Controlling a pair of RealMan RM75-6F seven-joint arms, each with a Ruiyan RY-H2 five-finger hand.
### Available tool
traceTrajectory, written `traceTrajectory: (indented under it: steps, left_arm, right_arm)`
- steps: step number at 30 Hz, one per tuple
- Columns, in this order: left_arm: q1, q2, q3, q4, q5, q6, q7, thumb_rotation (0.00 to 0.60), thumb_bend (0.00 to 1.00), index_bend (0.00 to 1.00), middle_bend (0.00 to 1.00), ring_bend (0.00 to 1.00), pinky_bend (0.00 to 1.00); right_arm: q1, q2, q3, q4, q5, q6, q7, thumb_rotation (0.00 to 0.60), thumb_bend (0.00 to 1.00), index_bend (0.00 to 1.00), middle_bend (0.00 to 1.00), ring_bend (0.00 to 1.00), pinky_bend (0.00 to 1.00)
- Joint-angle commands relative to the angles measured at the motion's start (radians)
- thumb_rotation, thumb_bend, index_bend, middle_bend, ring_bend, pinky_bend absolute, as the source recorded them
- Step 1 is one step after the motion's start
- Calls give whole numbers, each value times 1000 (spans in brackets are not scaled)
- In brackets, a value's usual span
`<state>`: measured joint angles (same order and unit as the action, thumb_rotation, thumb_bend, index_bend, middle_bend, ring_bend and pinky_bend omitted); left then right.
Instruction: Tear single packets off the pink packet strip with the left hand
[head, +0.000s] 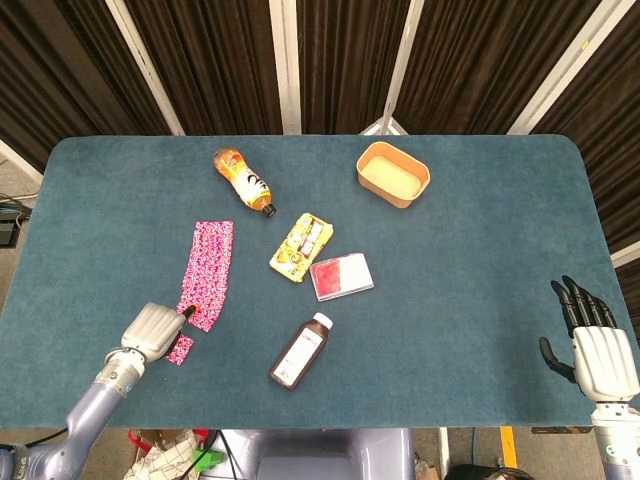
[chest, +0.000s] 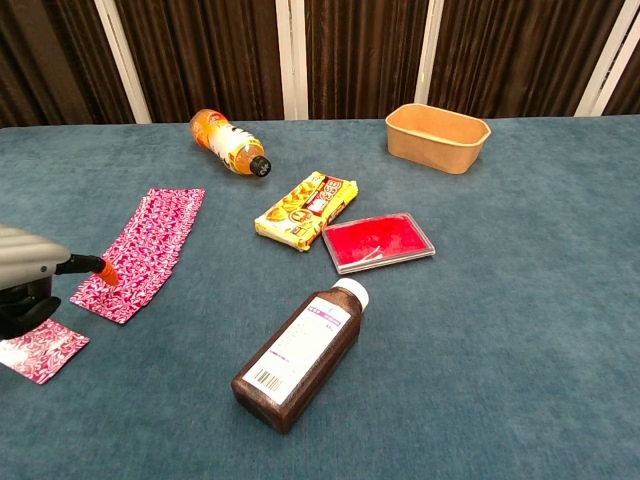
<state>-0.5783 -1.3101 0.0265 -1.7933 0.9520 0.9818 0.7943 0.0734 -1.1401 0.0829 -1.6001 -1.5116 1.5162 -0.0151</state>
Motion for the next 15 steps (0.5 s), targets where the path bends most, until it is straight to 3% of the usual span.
traceTrajectory:
  steps: [1,15]
  left_arm:
    - [-12,-12,6,5,-28,2,23,600,906,182,887,725,653]
    - [-20,-11,44,12,-115,43,64,600,906,182,887,726,653]
  right_arm:
    - [-1,1,-1,0,-1,3,3,600,412,32,55,106,152]
    - [-5,4,-1,0,-5,10,14,600,411,32,55,106,152]
